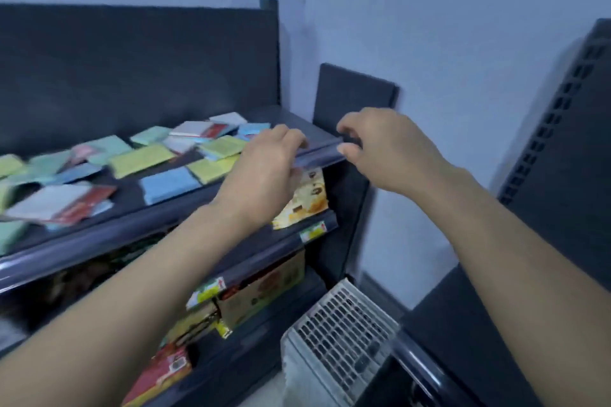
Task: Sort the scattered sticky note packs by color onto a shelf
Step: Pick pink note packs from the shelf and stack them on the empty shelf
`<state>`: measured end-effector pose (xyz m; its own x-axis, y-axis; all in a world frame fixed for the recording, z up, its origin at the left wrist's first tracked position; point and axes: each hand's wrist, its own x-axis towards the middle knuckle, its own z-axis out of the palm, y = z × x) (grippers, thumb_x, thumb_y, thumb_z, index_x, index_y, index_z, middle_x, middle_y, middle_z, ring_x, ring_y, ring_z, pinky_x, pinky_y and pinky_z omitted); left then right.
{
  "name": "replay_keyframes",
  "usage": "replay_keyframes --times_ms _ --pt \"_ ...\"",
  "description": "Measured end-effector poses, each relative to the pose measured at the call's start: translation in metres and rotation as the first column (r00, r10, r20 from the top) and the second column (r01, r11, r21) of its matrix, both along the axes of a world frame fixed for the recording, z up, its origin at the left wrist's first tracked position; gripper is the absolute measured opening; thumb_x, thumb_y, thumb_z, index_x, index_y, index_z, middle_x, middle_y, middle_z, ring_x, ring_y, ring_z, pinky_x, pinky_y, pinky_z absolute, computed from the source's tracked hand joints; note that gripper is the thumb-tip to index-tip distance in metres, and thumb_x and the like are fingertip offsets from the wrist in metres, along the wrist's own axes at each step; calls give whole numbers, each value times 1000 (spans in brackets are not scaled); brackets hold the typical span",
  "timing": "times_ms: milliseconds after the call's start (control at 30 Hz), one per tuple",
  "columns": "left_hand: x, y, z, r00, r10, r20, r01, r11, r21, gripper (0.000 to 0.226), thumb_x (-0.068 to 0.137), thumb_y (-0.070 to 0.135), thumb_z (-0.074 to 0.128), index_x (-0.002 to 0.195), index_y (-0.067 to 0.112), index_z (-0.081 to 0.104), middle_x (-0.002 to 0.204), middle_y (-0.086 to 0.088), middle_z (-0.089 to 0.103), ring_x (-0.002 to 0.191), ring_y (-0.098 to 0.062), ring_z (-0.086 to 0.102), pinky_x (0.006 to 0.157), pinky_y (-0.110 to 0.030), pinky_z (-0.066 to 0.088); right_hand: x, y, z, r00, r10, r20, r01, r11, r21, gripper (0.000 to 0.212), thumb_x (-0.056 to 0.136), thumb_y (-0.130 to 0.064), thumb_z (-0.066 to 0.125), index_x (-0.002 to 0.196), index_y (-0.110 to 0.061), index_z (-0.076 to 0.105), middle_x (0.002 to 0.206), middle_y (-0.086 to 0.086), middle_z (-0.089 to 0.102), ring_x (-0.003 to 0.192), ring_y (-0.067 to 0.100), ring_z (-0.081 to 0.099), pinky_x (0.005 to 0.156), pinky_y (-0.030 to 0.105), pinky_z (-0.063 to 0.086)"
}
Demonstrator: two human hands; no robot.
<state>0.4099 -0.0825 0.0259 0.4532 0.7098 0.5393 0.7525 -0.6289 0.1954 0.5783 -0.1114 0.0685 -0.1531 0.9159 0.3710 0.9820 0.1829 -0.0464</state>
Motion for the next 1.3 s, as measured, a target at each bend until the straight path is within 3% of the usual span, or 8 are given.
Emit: replay_keyframes --times_ms 233,567,867,1067,1300 --pt "-166 -2 8 928 370 38 -371 928 24 29 87 11 59 116 8 56 112 -9 56 105 -27 51 88 -35 40 -165 64 5 938 345 -30 -345 938 21 27 95 -25 51 119 -17 60 113 5 61 108 28 55 88 40 46" --pt "-304 -29 2 653 752 83 -748 659 -86 28 87 10 60 115 8 57 113 -7 56 107 -23 52 87 -29 39 -315 112 -7 760 648 -45 -649 759 -50 25 94 -22 52 118 -18 60 114 3 62 105 26 54 82 34 44" --pt "-363 -36 9 381 916 124 -910 395 -123 26 86 6 57 113 7 58 111 -7 57 101 -24 54 84 -29 40 -392 144 -3 581 812 -56 -814 579 -42 23 93 -22 54 114 -16 62 108 4 63 99 27 56 83 37 48" --pt "-410 -70 -4 176 980 94 -952 194 -237 26 87 9 58 113 7 57 111 -9 58 100 -26 54 84 -31 40 -446 139 -14 477 877 -65 -878 471 -82 25 94 -19 52 117 -15 62 113 6 63 103 27 56 84 36 48" --pt "-487 -103 -25 4 1000 2 -927 4 -374 31 86 14 59 115 5 55 114 -12 58 101 -28 54 83 -35 43 -514 116 -16 426 900 -90 -904 418 -93 29 94 -20 52 121 -18 60 114 4 63 101 27 58 84 36 49"
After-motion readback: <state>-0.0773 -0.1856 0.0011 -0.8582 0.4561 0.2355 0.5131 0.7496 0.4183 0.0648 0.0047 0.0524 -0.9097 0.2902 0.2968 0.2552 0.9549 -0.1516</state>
